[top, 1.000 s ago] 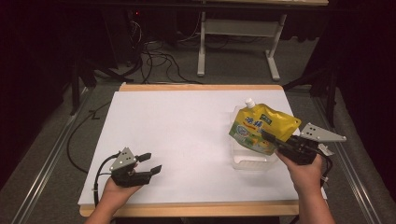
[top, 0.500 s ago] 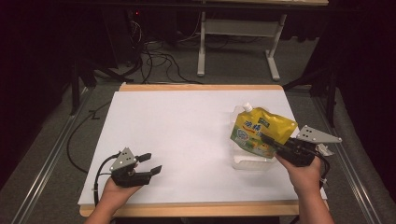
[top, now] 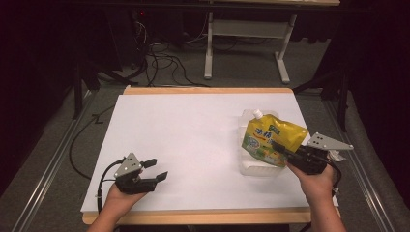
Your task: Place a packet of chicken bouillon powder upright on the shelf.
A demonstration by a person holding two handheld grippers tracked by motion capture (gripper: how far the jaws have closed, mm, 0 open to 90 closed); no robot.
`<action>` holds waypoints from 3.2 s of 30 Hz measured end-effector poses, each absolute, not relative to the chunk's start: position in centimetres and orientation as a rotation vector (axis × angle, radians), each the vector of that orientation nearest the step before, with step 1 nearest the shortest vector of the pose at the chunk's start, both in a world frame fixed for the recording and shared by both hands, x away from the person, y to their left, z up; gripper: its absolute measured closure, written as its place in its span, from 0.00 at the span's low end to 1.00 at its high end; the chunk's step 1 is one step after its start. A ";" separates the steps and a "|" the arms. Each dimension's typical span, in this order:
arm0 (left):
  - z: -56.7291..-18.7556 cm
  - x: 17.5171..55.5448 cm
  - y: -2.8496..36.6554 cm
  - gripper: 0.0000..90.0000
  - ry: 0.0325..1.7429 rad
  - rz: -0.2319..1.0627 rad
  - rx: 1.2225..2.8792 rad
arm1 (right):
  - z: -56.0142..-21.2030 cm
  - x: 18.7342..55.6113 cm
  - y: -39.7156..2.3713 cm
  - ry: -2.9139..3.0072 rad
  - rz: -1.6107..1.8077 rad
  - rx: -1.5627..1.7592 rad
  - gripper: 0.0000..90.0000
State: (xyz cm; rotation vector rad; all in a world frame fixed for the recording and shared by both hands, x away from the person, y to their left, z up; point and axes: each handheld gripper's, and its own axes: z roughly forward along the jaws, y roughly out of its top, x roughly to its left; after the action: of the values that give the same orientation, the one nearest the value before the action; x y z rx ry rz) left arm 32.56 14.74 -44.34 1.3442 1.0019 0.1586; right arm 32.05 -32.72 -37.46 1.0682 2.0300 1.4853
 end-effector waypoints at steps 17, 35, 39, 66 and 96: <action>-44.4 32.6 14.7 0.39 0.999 0.155 1.349 | -38.1 32.3 -32.4 2.032 1.454 1.111 0.96; -44.4 32.5 14.7 0.39 1.000 0.151 1.352 | -40.0 32.8 -32.4 2.057 1.424 1.173 0.95; -44.4 32.5 14.5 0.39 1.000 0.146 1.352 | -40.6 32.8 -32.9 2.047 1.445 1.199 0.95; -44.3 32.5 14.6 0.39 0.999 0.140 1.344 | -39.6 32.5 -32.8 1.949 1.465 1.241 0.48; -44.4 32.6 14.4 0.39 0.999 0.137 1.350 | -33.8 29.9 -34.3 1.724 1.517 1.135 0.27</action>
State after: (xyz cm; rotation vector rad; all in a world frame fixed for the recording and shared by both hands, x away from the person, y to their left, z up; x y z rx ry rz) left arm 32.58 14.39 -44.38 1.3501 0.9985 0.1368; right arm 29.91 -34.28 -33.82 1.1346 1.7244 1.5173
